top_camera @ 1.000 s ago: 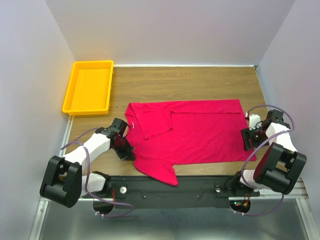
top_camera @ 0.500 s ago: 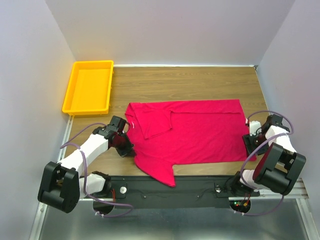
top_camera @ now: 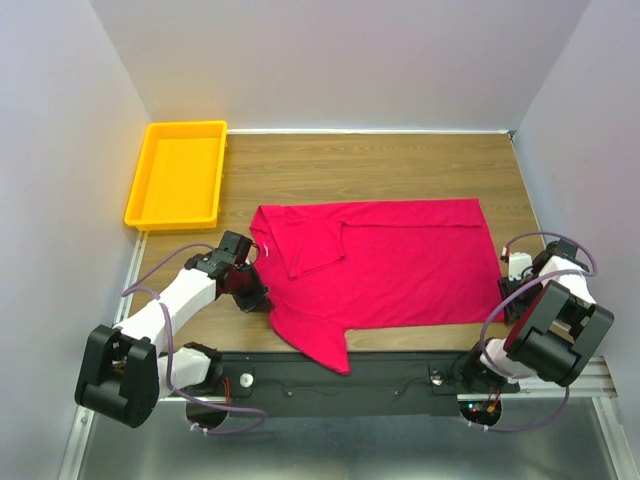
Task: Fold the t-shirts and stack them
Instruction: Fold the tshirt
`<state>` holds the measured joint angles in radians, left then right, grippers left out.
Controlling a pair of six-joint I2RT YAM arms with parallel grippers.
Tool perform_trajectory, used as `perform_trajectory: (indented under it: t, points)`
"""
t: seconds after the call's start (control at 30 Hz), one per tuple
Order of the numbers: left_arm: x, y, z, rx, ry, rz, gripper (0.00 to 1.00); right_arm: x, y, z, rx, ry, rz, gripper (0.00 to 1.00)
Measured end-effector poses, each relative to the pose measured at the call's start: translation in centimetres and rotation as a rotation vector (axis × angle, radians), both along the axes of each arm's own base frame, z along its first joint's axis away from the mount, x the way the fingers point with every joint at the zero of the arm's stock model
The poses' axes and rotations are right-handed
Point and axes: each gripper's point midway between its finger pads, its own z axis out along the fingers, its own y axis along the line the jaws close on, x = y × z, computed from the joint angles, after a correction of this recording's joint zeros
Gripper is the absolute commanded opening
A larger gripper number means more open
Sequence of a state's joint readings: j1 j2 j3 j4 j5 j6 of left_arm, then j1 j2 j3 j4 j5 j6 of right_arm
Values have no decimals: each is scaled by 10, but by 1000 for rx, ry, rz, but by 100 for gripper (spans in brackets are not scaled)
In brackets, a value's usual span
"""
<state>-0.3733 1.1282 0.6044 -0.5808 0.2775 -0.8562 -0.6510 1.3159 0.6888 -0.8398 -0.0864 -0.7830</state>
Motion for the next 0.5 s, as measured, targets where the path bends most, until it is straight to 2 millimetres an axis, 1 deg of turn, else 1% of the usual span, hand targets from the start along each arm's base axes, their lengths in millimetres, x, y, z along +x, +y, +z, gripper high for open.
perform_trajectory:
  t: [0.17,0.3,0.5]
  points:
    - [1,-1,0,-4,-6,-6,0,-4,-1,-6,29,19,-9,39]
    - [1,-1,0,-4,-8,-8,0,-4,-1,-6,33,19,0,39]
    - [0,-1,0,-3,-6,-8,0,-2,0,-5,51,5,-2,43]
